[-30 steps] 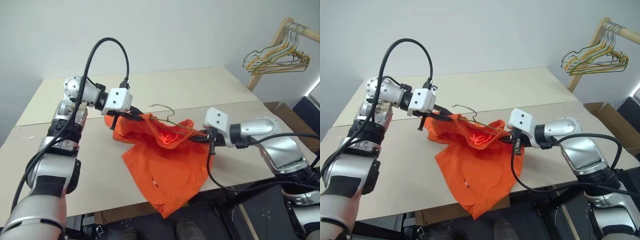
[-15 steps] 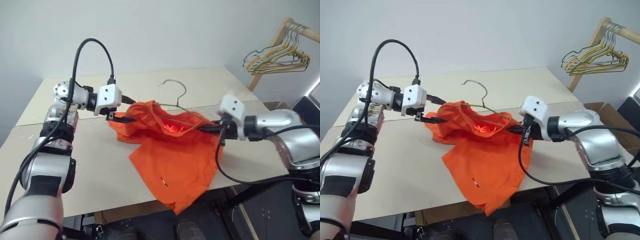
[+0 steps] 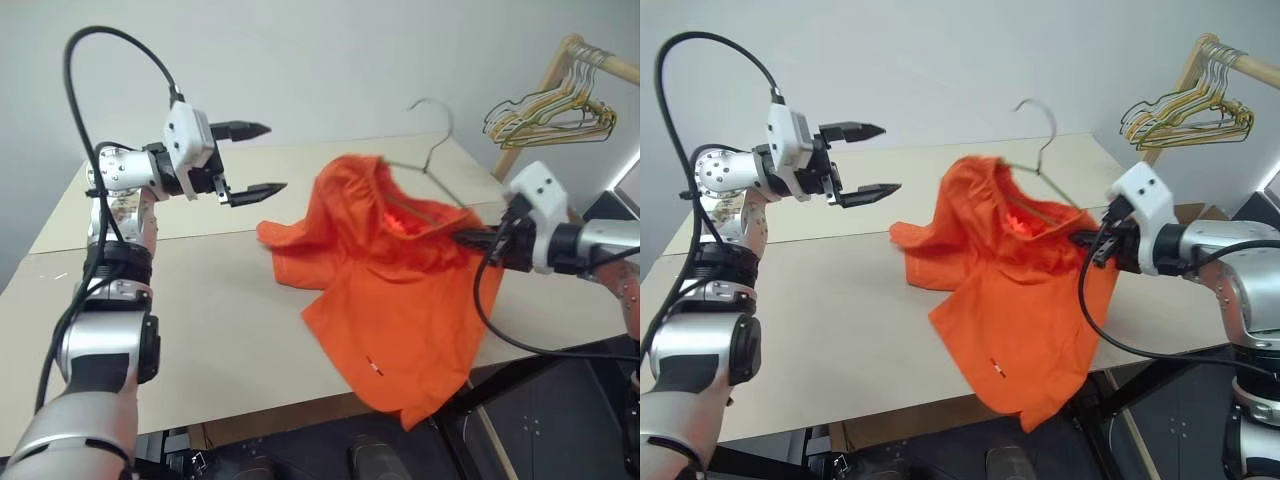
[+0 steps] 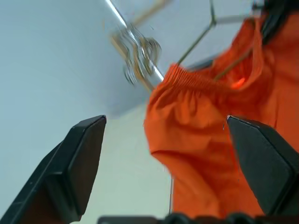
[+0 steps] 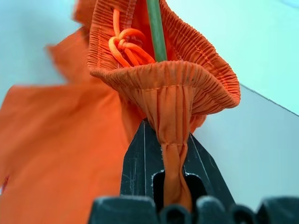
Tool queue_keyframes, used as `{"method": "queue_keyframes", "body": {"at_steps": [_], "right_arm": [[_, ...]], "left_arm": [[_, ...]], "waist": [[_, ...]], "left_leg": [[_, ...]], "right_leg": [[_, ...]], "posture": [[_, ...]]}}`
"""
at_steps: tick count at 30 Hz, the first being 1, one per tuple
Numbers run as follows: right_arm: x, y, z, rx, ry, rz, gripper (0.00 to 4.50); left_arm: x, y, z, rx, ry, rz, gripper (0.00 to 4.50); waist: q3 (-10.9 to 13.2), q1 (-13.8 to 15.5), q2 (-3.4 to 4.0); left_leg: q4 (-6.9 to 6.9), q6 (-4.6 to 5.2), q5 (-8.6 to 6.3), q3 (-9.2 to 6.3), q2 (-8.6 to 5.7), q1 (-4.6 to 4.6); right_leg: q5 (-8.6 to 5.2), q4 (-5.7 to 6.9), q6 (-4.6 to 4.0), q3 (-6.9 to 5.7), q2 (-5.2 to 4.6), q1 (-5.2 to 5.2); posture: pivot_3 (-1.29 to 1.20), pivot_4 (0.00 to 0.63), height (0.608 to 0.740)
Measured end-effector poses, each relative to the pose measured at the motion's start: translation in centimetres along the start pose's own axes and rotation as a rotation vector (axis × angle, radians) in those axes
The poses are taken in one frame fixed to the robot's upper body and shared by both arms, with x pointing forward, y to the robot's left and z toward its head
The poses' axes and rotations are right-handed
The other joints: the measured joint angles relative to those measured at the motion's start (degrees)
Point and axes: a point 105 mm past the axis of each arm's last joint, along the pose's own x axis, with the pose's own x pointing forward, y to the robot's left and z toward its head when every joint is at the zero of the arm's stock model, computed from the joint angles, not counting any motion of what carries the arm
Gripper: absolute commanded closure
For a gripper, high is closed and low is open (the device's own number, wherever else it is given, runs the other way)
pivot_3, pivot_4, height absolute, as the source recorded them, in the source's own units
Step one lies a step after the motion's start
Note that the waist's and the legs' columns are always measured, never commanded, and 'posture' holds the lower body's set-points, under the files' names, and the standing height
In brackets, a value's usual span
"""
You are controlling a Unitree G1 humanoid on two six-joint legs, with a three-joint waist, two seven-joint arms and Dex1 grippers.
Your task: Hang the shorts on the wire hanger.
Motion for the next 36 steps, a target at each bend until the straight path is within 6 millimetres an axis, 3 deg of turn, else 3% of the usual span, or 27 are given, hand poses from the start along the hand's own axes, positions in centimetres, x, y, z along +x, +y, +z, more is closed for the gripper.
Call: {"method": "queue_keyframes", "body": {"at_steps": [5,10,15,20,27,32,36], "right_arm": [[-1.1,-1.9,-1.3,0.097,0.072,-0.183,4.5],[-2.8,-4.2,-3.0,0.268,0.158,-0.387,4.5],[-6.9,-9.7,-3.5,0.497,0.116,-0.734,4.5],[-10.0,-12.7,-4.1,0.659,0.055,-0.961,4.5],[-11.2,-14.9,-4.7,0.78,-0.012,-1.117,4.5],[-10.9,-16.5,-5.5,0.83,-0.018,-1.184,4.5],[-10.5,-17.6,-5.8,0.878,-0.033,-1.216,4.5]], "left_arm": [[-0.2,-1.6,1.5,-0.077,-0.106,0.046,0.02],[-0.4,-2.8,2.0,-0.105,-0.096,0.118,0.02],[0.2,-4.5,1.5,-0.188,-0.101,0.153,0.02],[1.5,-5.4,1.6,-0.223,-0.115,0.175,0.02],[2.5,-6.1,3.3,-0.222,-0.208,0.186,0.02],[2.2,-6.4,2.9,-0.234,-0.199,0.198,0.02],[2.2,-6.5,2.7,-0.239,-0.198,0.2,0.02]], "waist": [[-0.01,-0.62,0.02],[-0.06,-1.38,0.1],[-0.11,-1.65,0.18],[-0.28,-2.55,0.45],[-0.62,-4.54,1.0],[-0.69,-5.32,1.15],[-0.7,-5.55,1.16]], "left_leg": [[0.0,0.0,0.0,-0.05,-0.03,-0.02],[-0.03,0.0,0.0,-0.02,-0.1,0.0],[-0.06,0.0,0.0,0.01,-0.15,-0.02],[-0.08,0.0,0.0,0.1,-0.18,-0.01],[-0.25,0.02,0.0,0.15,-0.19,0.12],[-0.76,0.06,0.0,0.22,-0.25,0.99],[-0.9,0.07,0.0,0.24,-0.4,1.02]], "right_leg": [[-0.01,0.04,0.02,-0.02,-0.1,0.01],[-0.01,0.0,0.06,0.01,-0.17,0.05],[-0.02,-0.08,0.09,-0.02,-0.23,0.07],[-0.02,-0.14,0.11,0.05,-0.24,0.11],[-0.04,-0.25,0.14,0.13,-0.2,0.23],[-0.07,-0.87,0.18,0.16,-0.22,1.16],[-0.07,-1.0,0.19,0.18,-0.24,1.16]], "posture": [[-0.25,0.0,0.74],[-0.28,0.0,0.74],[-0.28,0.0,0.74],[-0.28,0.0,0.74],[-0.26,0.0,0.74],[-0.25,0.0,0.74],[-0.25,0.0,0.74]]}}
